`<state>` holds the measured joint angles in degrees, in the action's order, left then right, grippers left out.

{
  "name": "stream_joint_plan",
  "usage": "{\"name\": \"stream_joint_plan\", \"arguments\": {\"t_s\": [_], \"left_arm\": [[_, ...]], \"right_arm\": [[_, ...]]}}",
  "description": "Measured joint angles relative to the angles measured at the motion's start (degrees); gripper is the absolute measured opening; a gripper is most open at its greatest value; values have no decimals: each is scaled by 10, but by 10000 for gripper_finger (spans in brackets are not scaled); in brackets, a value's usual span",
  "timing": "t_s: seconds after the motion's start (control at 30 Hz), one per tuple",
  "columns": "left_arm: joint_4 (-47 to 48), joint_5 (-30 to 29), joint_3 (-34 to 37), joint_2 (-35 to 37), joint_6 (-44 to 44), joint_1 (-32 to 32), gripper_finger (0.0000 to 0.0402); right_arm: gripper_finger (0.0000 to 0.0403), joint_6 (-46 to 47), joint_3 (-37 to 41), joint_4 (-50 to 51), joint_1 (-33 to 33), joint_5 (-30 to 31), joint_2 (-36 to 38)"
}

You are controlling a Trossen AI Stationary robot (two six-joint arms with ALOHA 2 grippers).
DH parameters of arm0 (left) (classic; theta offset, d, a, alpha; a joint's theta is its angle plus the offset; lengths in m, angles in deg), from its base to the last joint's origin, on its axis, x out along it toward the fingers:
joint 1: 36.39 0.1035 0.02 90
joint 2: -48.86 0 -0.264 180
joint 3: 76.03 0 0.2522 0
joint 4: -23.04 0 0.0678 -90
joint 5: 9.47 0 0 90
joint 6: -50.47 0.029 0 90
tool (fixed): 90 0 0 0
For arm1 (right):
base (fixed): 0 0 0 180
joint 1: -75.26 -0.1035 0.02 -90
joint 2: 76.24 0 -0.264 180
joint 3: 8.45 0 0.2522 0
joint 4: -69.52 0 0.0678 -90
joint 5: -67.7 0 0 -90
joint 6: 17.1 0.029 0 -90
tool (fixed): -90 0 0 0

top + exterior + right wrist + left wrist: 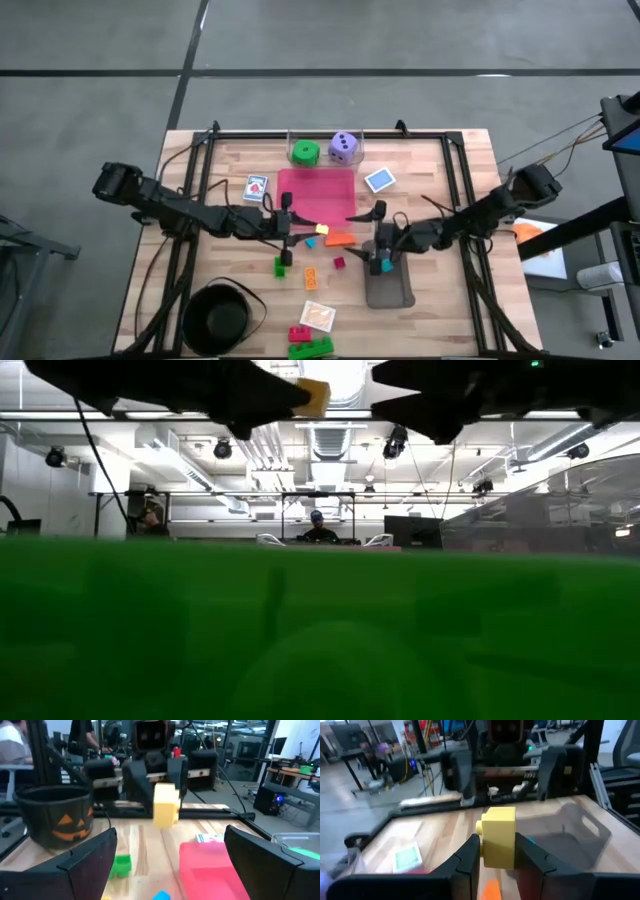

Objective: Pick & Place Toys
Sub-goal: Put the small yellow game piece into the black bin

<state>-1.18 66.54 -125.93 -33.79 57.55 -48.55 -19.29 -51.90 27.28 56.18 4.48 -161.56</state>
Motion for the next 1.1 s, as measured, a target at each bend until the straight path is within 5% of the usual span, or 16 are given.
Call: {"name": "stream_joint_plan", "arguments": {"t_s": [0.7, 1.1], "left_arm": [[-43, 11, -60, -73, 34, 3, 88], [-53, 16, -60, -73, 34, 3, 88]], "right_arm": [[359, 31, -10, -14, 40, -84, -1], [188, 35, -20, -10, 42, -90, -3]]}}
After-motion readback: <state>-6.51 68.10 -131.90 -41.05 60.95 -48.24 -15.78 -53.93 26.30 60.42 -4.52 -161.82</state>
